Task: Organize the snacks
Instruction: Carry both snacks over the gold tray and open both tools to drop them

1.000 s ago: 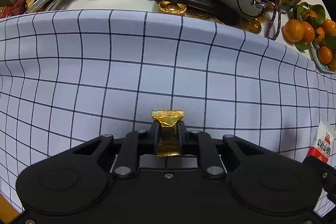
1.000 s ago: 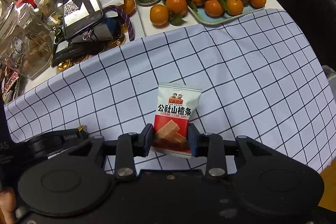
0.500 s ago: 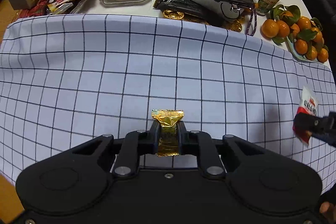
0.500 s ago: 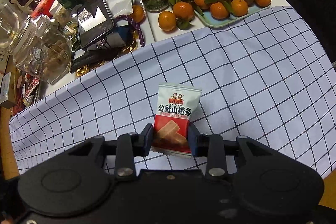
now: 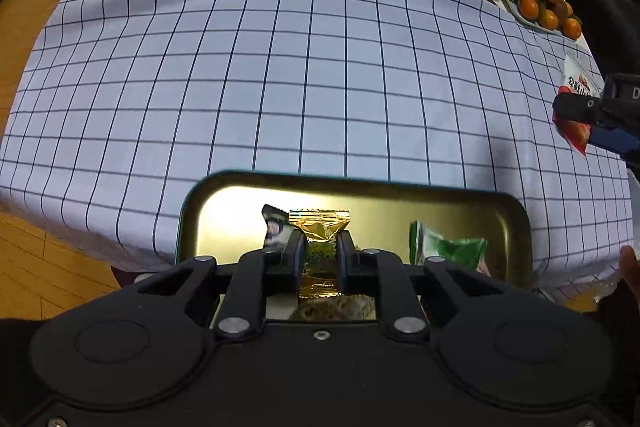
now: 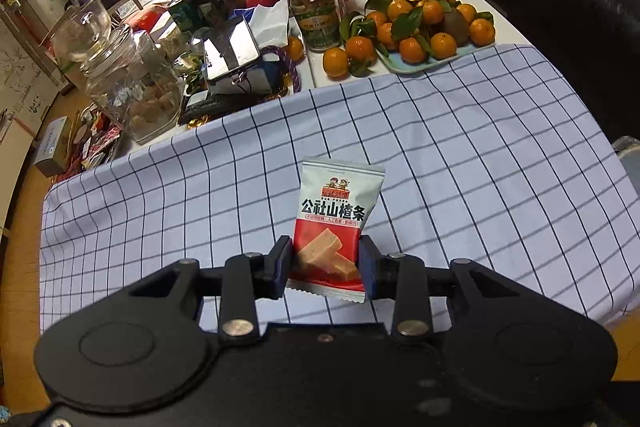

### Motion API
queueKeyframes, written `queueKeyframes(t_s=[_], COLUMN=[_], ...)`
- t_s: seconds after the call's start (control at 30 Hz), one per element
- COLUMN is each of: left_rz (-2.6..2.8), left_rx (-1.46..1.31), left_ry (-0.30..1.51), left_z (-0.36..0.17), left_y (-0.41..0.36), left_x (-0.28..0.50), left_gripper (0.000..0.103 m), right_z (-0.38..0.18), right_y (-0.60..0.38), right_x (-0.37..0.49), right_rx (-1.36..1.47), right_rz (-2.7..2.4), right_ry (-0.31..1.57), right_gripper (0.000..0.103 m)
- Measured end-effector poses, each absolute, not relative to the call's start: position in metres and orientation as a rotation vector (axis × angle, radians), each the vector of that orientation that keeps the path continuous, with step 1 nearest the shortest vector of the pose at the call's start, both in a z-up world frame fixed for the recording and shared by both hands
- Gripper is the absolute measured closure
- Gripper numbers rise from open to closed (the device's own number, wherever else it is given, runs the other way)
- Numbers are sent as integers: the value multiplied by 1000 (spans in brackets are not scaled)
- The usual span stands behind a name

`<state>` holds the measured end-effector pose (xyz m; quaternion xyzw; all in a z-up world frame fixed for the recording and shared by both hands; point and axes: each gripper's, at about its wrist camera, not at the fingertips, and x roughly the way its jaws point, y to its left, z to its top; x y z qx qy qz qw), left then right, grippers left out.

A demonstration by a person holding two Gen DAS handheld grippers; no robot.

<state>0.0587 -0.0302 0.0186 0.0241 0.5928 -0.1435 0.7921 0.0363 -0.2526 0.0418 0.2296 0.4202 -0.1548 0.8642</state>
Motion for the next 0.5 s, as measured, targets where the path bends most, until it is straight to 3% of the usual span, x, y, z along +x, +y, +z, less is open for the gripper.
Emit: queueKeyframes(t_s=[0.27, 0.5], left_rz=[-324, -310], left_rx=[46, 71], left_ry=[1273, 1236], left_z=[21, 23], left_y=[-16, -18], left_x=[12, -1], left_gripper=[81, 80], right_z=[25, 10], right_y=[-219, -195], right_x=[-58, -90], right_rx=[571, 562], right_rz=[-276, -249], right_ry=[889, 957], right_gripper=[67, 66])
